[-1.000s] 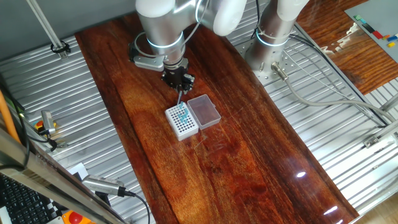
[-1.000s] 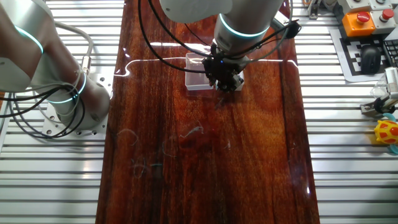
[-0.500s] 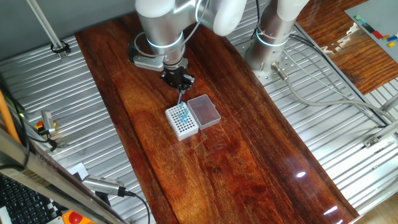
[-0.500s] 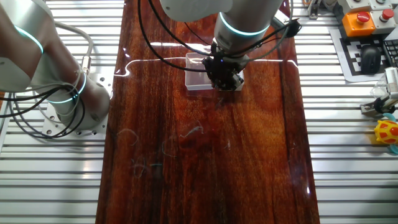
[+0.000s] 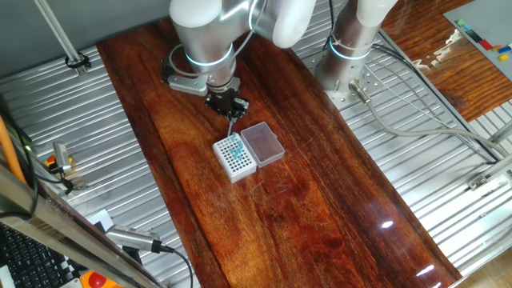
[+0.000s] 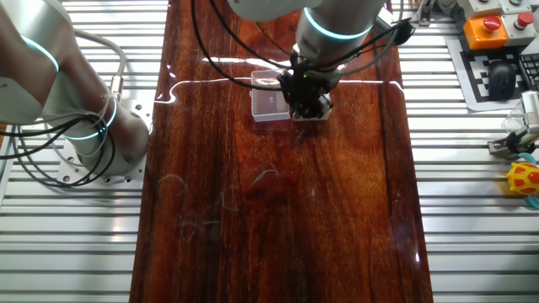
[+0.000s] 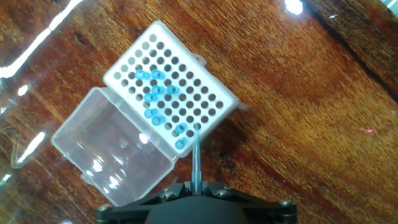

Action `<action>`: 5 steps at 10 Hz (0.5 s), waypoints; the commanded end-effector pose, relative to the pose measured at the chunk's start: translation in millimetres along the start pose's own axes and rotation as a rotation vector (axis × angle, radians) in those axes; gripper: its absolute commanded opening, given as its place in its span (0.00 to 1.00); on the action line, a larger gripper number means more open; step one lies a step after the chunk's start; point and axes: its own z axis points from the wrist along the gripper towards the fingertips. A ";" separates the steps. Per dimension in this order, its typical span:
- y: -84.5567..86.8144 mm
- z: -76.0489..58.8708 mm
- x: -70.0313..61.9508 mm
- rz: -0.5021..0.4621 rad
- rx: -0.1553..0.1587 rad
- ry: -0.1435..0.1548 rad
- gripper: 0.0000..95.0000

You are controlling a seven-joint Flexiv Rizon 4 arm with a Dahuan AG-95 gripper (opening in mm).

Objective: Insert a medium pipette tip into the holder for medium pipette tips

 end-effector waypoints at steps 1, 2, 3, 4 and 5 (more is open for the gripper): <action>0.1 -0.6 0.0 -0.005 0.001 0.013 0.00; 0.0 -0.7 0.1 -0.018 0.009 0.033 0.00; -0.1 -0.7 0.3 -0.026 0.015 0.045 0.00; -0.2 -0.9 0.5 -0.028 0.017 0.055 0.00; -0.6 -1.3 1.2 -0.034 0.019 0.064 0.00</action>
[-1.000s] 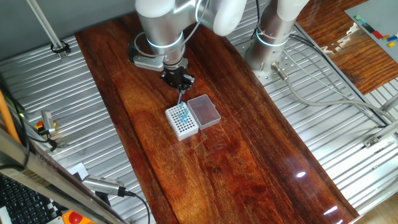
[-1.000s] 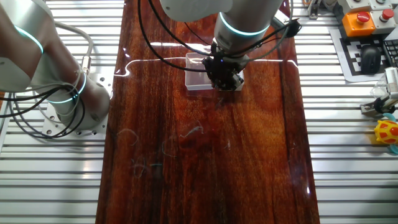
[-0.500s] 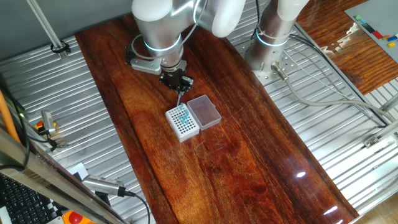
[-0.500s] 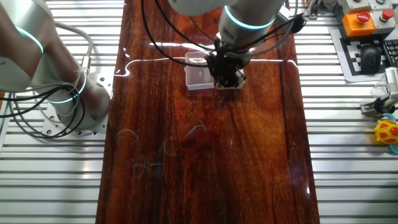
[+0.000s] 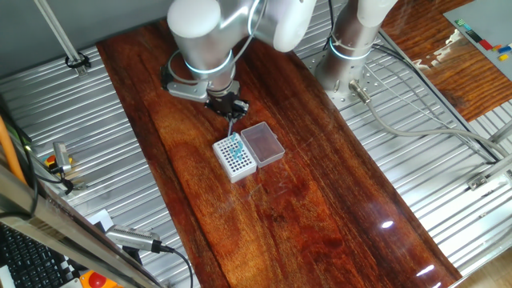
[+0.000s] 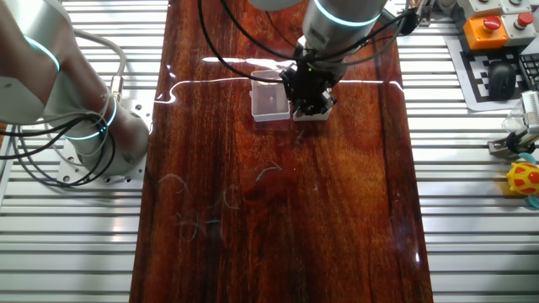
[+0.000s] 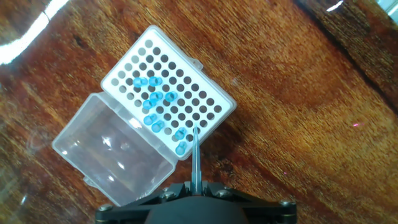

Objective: Insert a medium pipette tip into the holder for medium pipette tips

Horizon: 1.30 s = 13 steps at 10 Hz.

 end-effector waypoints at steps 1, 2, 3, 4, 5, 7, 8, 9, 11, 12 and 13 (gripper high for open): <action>-0.9 -1.2 2.1 -0.011 0.003 0.017 0.00; -1.3 -2.0 3.3 -0.014 0.003 0.023 0.00; -1.6 -3.1 4.4 -0.016 0.005 0.030 0.00; -1.6 -3.6 4.7 -0.015 0.006 0.035 0.00; -1.6 -3.7 4.7 -0.013 0.007 0.036 0.00; -1.6 -4.4 3.9 -0.011 0.010 0.040 0.00; -1.6 -4.9 3.3 -0.010 0.015 0.051 0.00; -1.6 -5.0 3.2 -0.010 0.017 0.057 0.00; -1.6 -5.0 3.1 -0.014 0.017 0.067 0.00; -1.6 -5.0 3.0 -0.015 0.017 0.069 0.00; -1.6 -5.2 2.8 -0.018 0.015 0.077 0.00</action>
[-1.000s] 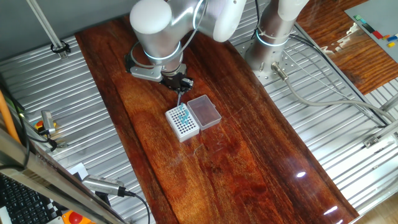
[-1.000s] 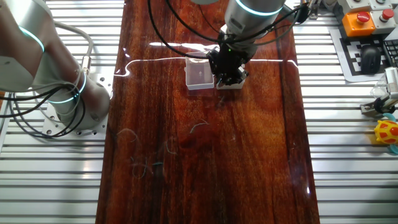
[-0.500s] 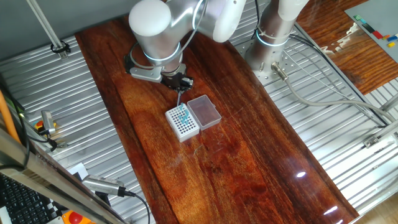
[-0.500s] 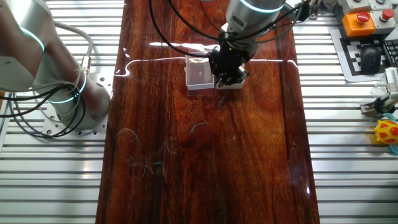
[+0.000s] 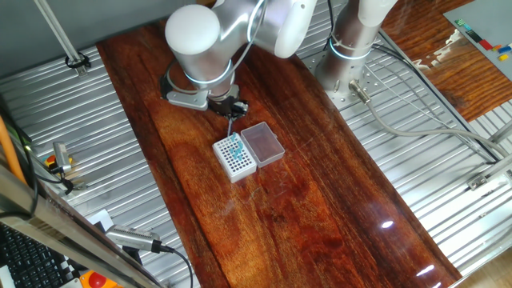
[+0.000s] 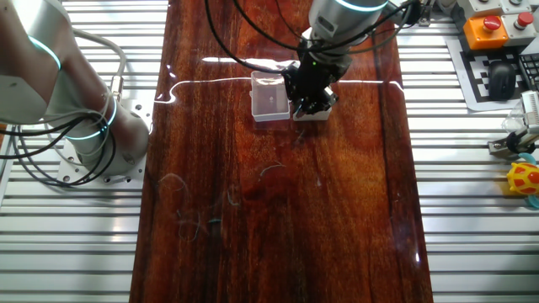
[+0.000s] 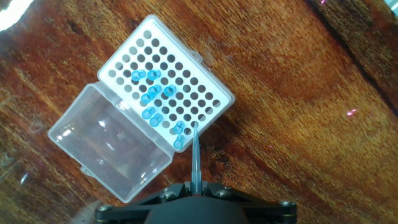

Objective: Insert a medium pipette tip into the holder for medium pipette tips

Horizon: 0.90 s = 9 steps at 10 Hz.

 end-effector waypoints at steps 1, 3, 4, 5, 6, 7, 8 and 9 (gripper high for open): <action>0.5 -1.0 -1.2 -0.006 -0.001 0.014 0.00; 0.6 -2.5 -4.2 -0.011 0.002 0.028 0.00; 0.5 -2.8 -5.0 -0.016 0.006 0.033 0.00; 0.0 -2.8 -6.4 -0.020 0.011 0.042 0.00; 0.0 -2.7 -6.4 -0.023 0.014 0.044 0.00; -0.1 -2.8 -6.2 -0.024 0.016 0.047 0.00; -0.2 -2.8 -6.0 -0.024 0.016 0.048 0.00; -0.6 -3.0 -5.3 -0.023 0.019 0.050 0.00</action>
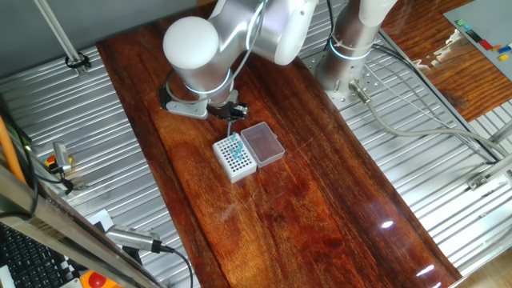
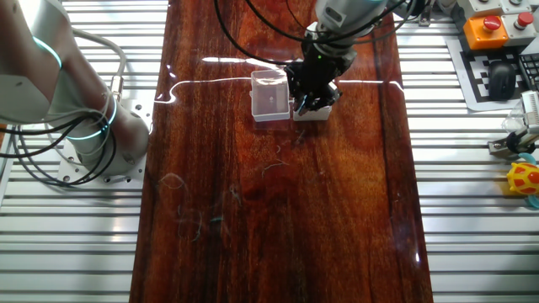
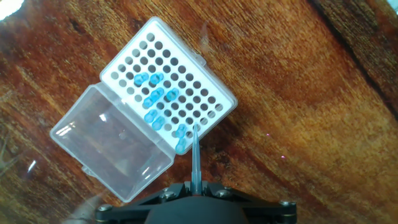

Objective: Insert a medium pipette tip into the holder for medium pipette tips

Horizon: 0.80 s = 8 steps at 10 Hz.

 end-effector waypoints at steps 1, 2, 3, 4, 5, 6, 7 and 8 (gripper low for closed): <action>-1.0 -0.2 1.6 0.000 0.003 0.004 0.00; -1.1 -0.3 1.8 0.001 0.003 0.005 0.00; -1.1 -0.6 1.5 0.003 0.003 0.005 0.00; -1.1 -1.4 0.7 0.003 0.005 0.009 0.00; -1.2 -1.4 0.7 0.001 0.007 0.012 0.00; -1.2 -1.4 0.8 0.000 0.009 0.014 0.00; -1.2 -1.4 0.9 -0.001 0.010 0.015 0.00; -1.3 -1.3 0.8 0.000 0.011 0.017 0.00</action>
